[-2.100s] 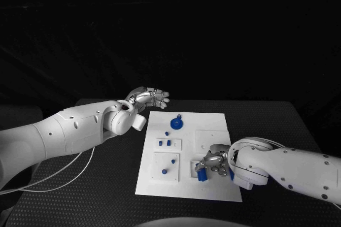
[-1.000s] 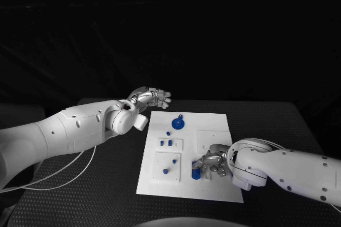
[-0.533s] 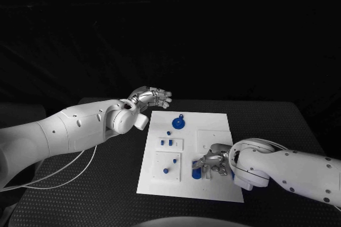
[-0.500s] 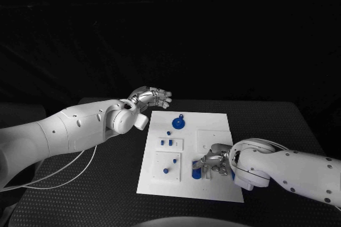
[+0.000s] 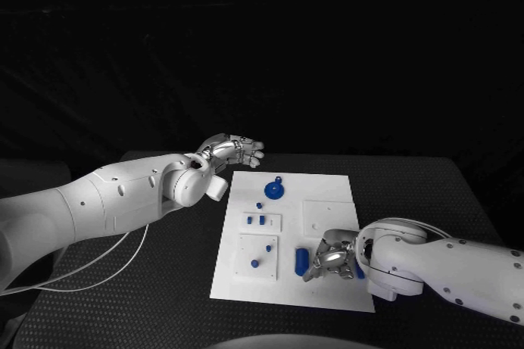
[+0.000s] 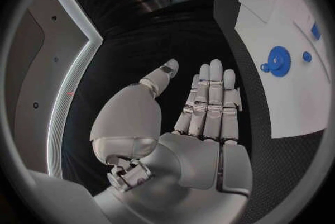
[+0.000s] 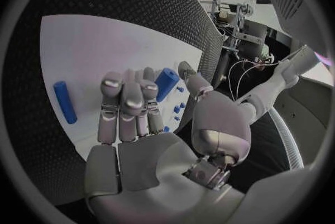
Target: Assemble the parts on the task board
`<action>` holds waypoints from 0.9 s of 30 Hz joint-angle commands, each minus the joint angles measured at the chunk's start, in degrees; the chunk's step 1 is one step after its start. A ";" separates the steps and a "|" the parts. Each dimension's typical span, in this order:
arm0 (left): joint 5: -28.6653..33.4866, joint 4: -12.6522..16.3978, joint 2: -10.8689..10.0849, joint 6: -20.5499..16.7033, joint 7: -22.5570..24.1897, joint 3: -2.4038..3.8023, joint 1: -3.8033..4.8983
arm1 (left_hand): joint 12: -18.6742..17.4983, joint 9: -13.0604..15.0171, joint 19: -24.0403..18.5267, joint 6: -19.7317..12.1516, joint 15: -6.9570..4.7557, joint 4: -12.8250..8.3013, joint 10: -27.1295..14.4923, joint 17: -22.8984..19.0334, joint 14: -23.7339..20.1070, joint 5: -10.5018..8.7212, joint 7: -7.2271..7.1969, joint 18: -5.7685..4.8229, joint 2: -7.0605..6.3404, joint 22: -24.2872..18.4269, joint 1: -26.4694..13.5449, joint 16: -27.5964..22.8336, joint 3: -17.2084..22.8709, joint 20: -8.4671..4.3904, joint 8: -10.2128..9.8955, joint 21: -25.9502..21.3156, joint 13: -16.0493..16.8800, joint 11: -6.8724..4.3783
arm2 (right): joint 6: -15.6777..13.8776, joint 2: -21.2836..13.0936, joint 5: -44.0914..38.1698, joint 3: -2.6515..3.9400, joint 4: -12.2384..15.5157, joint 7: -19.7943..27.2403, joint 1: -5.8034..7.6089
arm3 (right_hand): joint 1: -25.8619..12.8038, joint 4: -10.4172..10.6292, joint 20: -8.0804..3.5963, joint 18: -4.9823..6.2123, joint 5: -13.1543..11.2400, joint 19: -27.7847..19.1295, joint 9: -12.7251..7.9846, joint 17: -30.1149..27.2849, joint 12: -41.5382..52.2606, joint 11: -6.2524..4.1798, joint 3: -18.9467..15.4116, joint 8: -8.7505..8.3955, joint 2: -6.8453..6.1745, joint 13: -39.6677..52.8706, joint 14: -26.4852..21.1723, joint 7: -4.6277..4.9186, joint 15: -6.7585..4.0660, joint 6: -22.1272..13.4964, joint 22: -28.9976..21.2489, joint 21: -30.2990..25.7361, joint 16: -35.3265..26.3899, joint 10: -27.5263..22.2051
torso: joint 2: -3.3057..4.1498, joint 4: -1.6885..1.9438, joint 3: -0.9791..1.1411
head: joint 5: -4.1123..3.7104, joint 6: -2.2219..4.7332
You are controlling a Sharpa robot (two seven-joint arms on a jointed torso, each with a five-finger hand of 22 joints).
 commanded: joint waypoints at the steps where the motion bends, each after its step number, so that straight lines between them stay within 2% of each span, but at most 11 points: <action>1: 0.06 0.19 0.06 0.88 0.33 0.04 0.05 | 0.04 -0.06 0.15 -0.52 0.26 0.33 -0.47 0.11 0.15 -0.07 -0.05 0.50 -0.01 0.06 -0.74 -0.27 0.04 0.37 0.08 -0.21 -0.07 -0.04 | 1.88 0.16 -2.02 0.00 0.04 0.72 -0.09 | 0.70 0.15 -0.14 2.01 0.15 -0.08 0.11 -0.08 -0.24 0.01 -0.76 -0.14 0.30 0.12 -0.15 0.31 -0.20 0.04 0.02 -0.07 -0.33 0.06 | 0.01 0.00 0.01 | -0.05 -0.08; 4: 0.06 0.16 0.05 0.86 0.32 0.04 0.05 | 0.04 -0.06 0.15 -0.52 0.26 0.33 -0.47 0.12 0.16 -0.07 -0.05 0.50 -0.01 0.07 -0.74 -0.29 0.05 0.37 0.08 -0.21 -0.07 -0.04 | 0.96 0.35 -2.90 0.00 -0.15 0.33 -0.11 | 0.67 0.41 -0.05 2.01 0.15 -0.07 0.12 -0.09 -0.29 0.02 -1.21 -0.14 0.56 0.15 -0.15 0.29 -0.18 0.11 0.00 -0.09 -0.32 0.13 | 0.01 0.07 0.03 | -0.12 -0.13; 11: 0.06 0.17 0.03 0.95 0.30 0.04 0.05 | 0.04 -0.05 0.15 -0.52 0.27 0.36 -0.47 0.16 0.16 -0.07 -0.05 0.50 -0.01 0.09 -0.74 -0.32 0.05 0.37 0.09 -0.23 -0.07 -0.04 | -1.24 0.57 -3.46 0.00 -0.76 -0.66 -0.14 | -1.34 1.92 0.18 2.01 0.14 -0.08 0.15 -0.19 -0.34 -0.17 -2.64 -0.05 3.38 0.29 -0.14 0.11 -0.30 0.68 -0.15 -0.22 -0.41 0.66 | 0.01 0.06 -0.06 | -0.17 -0.15; 13: 0.06 0.16 0.00 0.96 0.28 0.04 0.05 | 0.04 -0.05 0.15 -0.52 0.27 0.37 -0.47 0.18 0.16 -0.07 -0.05 0.50 0.00 0.09 -0.75 -0.33 0.05 0.38 0.10 -0.24 -0.07 -0.04 | -1.96 0.72 -4.41 0.01 -0.96 -0.96 -0.16 | -3.35 3.22 0.24 2.01 0.14 -0.08 0.11 -0.23 -0.41 -0.26 -3.20 -0.05 5.13 0.33 -0.12 0.02 -0.39 0.93 -0.22 -0.30 -0.44 0.88 | 0.00 0.06 -0.07 | -0.14 -0.20; 14: 0.06 0.16 0.00 0.96 0.28 0.04 0.05 | 0.04 -0.05 0.15 -0.52 0.27 0.37 -0.47 0.18 0.16 -0.07 -0.05 0.50 0.00 0.09 -0.75 -0.33 0.05 0.38 0.10 -0.24 -0.07 -0.04 | -1.96 0.72 -4.41 0.01 -0.96 -0.96 -0.16 | -3.35 3.22 0.24 2.01 0.14 -0.08 0.11 -0.23 -0.41 -0.26 -3.20 -0.05 5.13 0.33 -0.12 0.02 -0.39 0.93 -0.22 -0.30 -0.44 0.88 | 0.00 0.06 -0.07 | -0.14 -0.20; 15: 0.06 0.15 0.00 0.95 0.27 0.04 0.05 | 0.05 -0.05 0.15 -0.51 0.27 0.38 -0.47 0.19 0.16 -0.07 -0.05 0.50 0.00 0.10 -0.75 -0.34 0.05 0.38 0.10 -0.24 -0.07 -0.04 | -2.08 0.85 -5.02 0.01 -1.11 -1.08 -0.20 | -4.42 3.87 0.23 2.01 0.13 -0.10 0.09 -0.25 -0.43 -0.35 -3.33 -0.05 6.76 0.37 -0.13 -0.06 -0.46 1.10 -0.24 -0.33 -0.45 1.03 | 0.00 0.06 -0.07 | -0.14 -0.20; 18: 0.06 0.16 -0.02 0.99 0.23 0.04 0.05 | 0.05 -0.05 0.15 -0.51 0.27 0.40 -0.46 0.21 0.16 -0.07 -0.06 0.50 0.01 0.11 -0.76 -0.36 0.06 0.38 0.10 -0.25 -0.07 -0.04 | -2.57 1.17 -5.22 0.01 -1.54 -1.42 -0.27 | -5.16 3.62 0.13 2.01 0.14 -0.18 0.04 -0.24 -0.47 -0.46 -3.44 -0.09 8.08 0.45 -0.15 -0.17 -0.57 1.28 -0.19 -0.31 -0.43 1.20 | 0.01 0.07 -0.08 | -0.15 -0.25; 19: 0.06 0.16 -0.02 1.03 0.22 0.04 0.05 | 0.05 -0.05 0.15 -0.51 0.27 0.41 -0.46 0.21 0.17 -0.07 -0.06 0.50 0.01 0.11 -0.77 -0.36 0.06 0.38 0.11 -0.25 -0.07 -0.04 | -2.80 1.21 -5.36 0.01 -1.61 -1.42 -0.31 | -5.51 3.99 0.11 2.01 0.13 -0.16 0.03 -0.26 -0.50 -0.48 -3.25 -0.10 8.96 0.46 -0.16 -0.19 -0.59 1.35 -0.22 -0.33 -0.45 1.25 | 0.01 0.07 -0.10 | -0.15 -0.26; 20: 0.06 0.15 -0.02 1.05 0.18 0.04 0.05 | 0.05 -0.05 0.15 -0.51 0.27 0.42 -0.46 0.22 0.17 -0.07 -0.06 0.50 0.02 0.11 -0.77 -0.37 0.06 0.38 0.11 -0.26 -0.07 -0.04 | -2.92 1.22 -5.57 0.01 -1.63 -1.43 -0.33 | -6.12 5.00 0.11 2.01 0.14 -0.15 0.00 -0.29 -0.55 -0.52 -2.62 -0.11 11.01 0.45 -0.16 -0.23 -0.63 1.44 -0.29 -0.41 -0.48 1.32 | 0.01 0.07 -0.10 | -0.15 -0.26; 21: 0.06 0.16 -0.03 1.05 0.16 0.04 0.05 | 0.05 -0.05 0.15 -0.51 0.28 0.43 -0.46 0.22 0.17 -0.07 -0.06 0.50 0.02 0.11 -0.77 -0.37 0.06 0.38 0.11 -0.26 -0.07 -0.04 | -2.97 1.21 -5.68 0.01 -1.62 -1.42 -0.35 | -6.08 4.96 0.06 2.01 0.14 -0.20 -0.03 -0.28 -0.57 -0.55 -2.13 -0.15 11.82 0.47 -0.18 -0.27 -0.66 1.44 -0.27 -0.42 -0.48 1.34 | 0.01 0.07 -0.10 | -0.15 -0.26; 27: 0.06 0.14 -0.09 0.98 0.18 0.04 0.05 | 0.06 -0.05 0.15 -0.50 0.28 0.45 -0.46 0.26 0.17 -0.07 -0.06 0.50 0.04 0.13 -0.77 -0.40 0.07 0.38 0.12 -0.28 -0.08 -0.05 | -1.85 1.21 -6.49 0.01 -1.82 -1.28 -0.37 | -8.03 5.01 0.02 2.01 0.15 -0.35 -0.28 -0.27 -0.77 -0.60 2.98 -0.41 14.54 0.80 -0.23 -0.31 -0.73 1.78 -0.02 -0.17 -0.38 1.59 | 0.01 0.03 -0.08 | -0.11 -0.30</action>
